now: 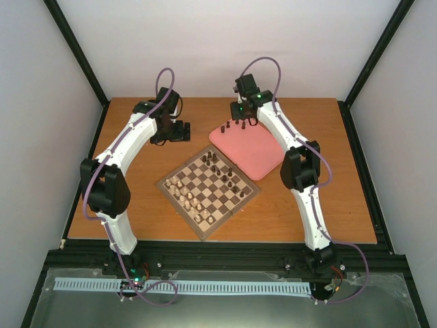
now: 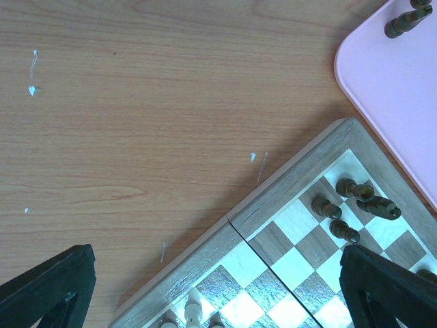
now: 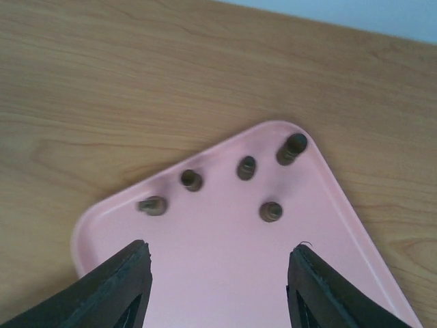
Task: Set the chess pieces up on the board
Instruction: Pick up the chess piece from the storage box.
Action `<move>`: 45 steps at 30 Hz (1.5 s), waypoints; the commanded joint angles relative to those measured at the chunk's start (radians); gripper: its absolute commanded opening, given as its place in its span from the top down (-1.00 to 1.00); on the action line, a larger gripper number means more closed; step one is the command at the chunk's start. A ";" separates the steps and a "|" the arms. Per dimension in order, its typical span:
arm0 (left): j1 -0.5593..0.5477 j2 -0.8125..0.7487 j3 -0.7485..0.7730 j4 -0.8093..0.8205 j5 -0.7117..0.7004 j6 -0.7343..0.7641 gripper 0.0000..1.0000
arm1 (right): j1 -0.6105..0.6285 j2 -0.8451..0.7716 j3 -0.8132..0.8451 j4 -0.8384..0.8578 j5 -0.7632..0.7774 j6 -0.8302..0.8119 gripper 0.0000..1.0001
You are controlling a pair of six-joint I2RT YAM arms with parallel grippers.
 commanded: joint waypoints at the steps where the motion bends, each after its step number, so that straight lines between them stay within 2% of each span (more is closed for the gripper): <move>1: 0.003 -0.005 0.030 0.002 0.013 -0.003 -0.99 | -0.031 0.065 0.016 0.031 0.051 0.031 -0.09; 14: 0.003 0.018 0.039 -0.010 0.011 -0.002 -0.99 | -0.071 0.174 0.025 0.062 0.029 0.006 -0.07; 17: 0.002 0.026 0.043 -0.014 0.012 -0.001 -0.99 | -0.077 0.196 0.036 0.059 0.024 0.010 0.02; 24: 0.003 0.042 0.066 -0.024 0.006 -0.002 -0.99 | -0.093 0.239 0.065 0.057 -0.004 0.007 0.09; 35: 0.003 0.052 0.075 -0.032 -0.001 0.000 -0.99 | -0.097 0.269 0.093 0.079 -0.057 -0.010 0.11; 41: 0.003 0.062 0.082 -0.034 0.001 0.000 -0.99 | -0.097 0.279 0.104 0.078 -0.059 -0.003 0.31; 45: 0.003 0.062 0.082 -0.035 0.002 0.000 -0.99 | -0.097 0.280 0.104 0.073 -0.059 -0.002 0.37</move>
